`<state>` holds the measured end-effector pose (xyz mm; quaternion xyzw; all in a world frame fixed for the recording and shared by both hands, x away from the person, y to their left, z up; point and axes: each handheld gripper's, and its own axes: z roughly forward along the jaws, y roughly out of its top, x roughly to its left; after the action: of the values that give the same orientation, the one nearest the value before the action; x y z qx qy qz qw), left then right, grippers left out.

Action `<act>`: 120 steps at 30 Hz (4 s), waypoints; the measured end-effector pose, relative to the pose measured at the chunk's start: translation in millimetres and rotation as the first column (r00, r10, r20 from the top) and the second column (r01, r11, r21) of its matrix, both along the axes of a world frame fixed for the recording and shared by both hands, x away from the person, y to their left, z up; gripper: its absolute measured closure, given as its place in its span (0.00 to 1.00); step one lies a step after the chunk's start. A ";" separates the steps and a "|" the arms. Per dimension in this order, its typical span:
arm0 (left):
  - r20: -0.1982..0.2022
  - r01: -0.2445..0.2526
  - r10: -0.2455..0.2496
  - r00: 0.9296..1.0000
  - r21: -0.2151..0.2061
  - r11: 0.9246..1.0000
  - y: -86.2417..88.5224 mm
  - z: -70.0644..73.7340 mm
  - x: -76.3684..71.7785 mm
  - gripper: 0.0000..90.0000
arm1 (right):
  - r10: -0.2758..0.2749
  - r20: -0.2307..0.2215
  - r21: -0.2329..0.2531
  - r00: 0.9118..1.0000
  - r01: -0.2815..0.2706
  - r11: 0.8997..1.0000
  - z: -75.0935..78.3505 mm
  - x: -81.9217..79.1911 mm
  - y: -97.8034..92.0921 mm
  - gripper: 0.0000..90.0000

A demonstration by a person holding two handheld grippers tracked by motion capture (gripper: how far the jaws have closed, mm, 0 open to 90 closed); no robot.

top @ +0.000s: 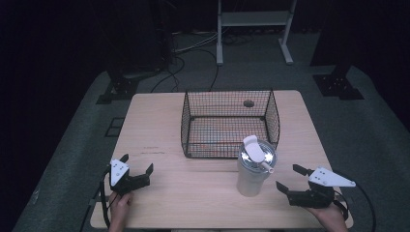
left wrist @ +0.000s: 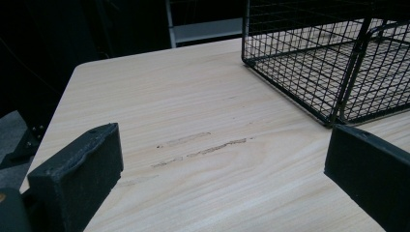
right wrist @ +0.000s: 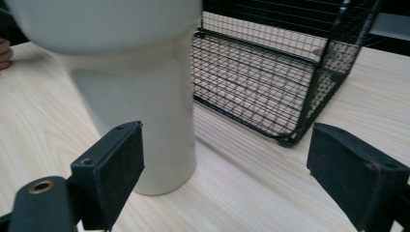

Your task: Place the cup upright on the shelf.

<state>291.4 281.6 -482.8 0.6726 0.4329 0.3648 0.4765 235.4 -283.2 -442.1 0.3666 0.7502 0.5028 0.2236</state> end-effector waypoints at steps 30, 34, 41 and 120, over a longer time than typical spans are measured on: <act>-0.002 -0.001 0.001 1.000 0.001 1.000 -0.4 0.0 0.0 0.00 | 0.155 0.005 0.005 0.988 -0.155 0.988 -4.7 -2.5 48.6 0.12; -0.003 0.000 0.000 1.000 0.001 1.000 -0.6 0.0 -0.1 0.00 | 0.160 -0.004 -0.001 0.987 -0.160 0.987 -6.5 1.0 54.0 0.12; -0.003 0.001 -0.001 1.000 0.001 1.000 -0.4 0.0 -0.1 0.00 | 0.155 0.005 0.009 0.988 -0.156 0.988 -8.9 6.1 60.5 0.12; 0.001 0.001 -0.001 1.000 -0.004 1.000 0.4 0.1 -0.2 0.00 | 0.138 0.113 0.105 0.984 -0.150 0.983 -3.5 34.7 84.7 0.10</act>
<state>291.3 282.0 -482.7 0.6718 0.4329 0.3641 0.4783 270.0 -198.5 -445.7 0.2965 0.7323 0.5779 0.2044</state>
